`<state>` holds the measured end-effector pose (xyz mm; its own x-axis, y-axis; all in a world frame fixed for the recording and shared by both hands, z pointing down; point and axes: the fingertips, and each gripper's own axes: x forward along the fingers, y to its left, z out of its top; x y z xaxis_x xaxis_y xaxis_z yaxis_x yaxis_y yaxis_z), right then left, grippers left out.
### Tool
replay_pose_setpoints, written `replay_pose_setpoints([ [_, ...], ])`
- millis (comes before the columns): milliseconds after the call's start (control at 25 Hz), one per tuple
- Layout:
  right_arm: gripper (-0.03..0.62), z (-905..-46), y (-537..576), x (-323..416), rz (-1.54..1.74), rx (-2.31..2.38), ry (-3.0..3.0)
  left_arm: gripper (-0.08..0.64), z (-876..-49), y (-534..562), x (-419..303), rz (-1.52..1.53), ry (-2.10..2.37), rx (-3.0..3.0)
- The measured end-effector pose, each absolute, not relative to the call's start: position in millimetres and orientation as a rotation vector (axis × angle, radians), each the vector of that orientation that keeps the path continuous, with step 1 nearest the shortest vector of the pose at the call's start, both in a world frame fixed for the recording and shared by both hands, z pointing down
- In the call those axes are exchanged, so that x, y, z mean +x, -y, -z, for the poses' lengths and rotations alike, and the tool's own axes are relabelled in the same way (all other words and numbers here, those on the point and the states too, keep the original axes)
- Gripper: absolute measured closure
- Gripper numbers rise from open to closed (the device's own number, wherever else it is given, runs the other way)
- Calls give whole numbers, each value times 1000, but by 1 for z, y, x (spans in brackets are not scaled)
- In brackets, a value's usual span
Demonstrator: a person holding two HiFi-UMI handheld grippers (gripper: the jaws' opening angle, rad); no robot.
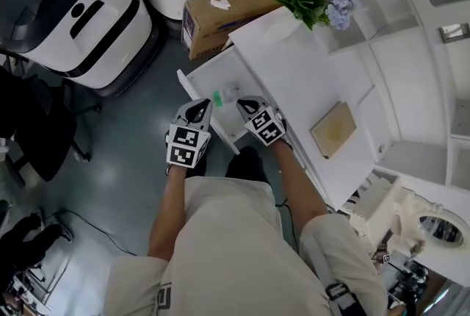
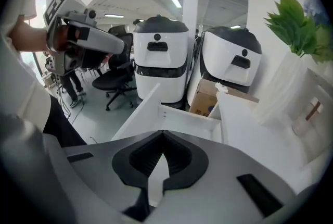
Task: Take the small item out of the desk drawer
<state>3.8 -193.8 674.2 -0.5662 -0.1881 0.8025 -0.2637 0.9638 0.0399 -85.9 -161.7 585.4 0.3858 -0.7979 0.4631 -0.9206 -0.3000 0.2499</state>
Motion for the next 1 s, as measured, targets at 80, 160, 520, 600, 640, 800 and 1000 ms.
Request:
replay_pose_setpoints([
  [80,568,-679,197,3,-53,246,2167,543,-588,165,-87,-342,1480,2165],
  [160,568,-685,198,1,-20,163,2147,543,-591,168,-89,-334,1499,2143],
  [520,509,-734,196,-5,126,-170,1997,543,-601,165,-90,-340,1599,2009],
  [600,486,-746,197,-7,143,-213,1976,543,-605,164,-90,-332,1625,1971],
  [640,470,-753,197,-8,147,-230,1966,543,-607,163,-90,-324,1638,1948],
  [800,436,-782,192,-11,129,-280,1916,543,-616,155,-96,-297,1697,1856],
  [1000,385,-814,202,-11,120,-312,1864,543,-624,143,-100,-239,1751,1757],
])
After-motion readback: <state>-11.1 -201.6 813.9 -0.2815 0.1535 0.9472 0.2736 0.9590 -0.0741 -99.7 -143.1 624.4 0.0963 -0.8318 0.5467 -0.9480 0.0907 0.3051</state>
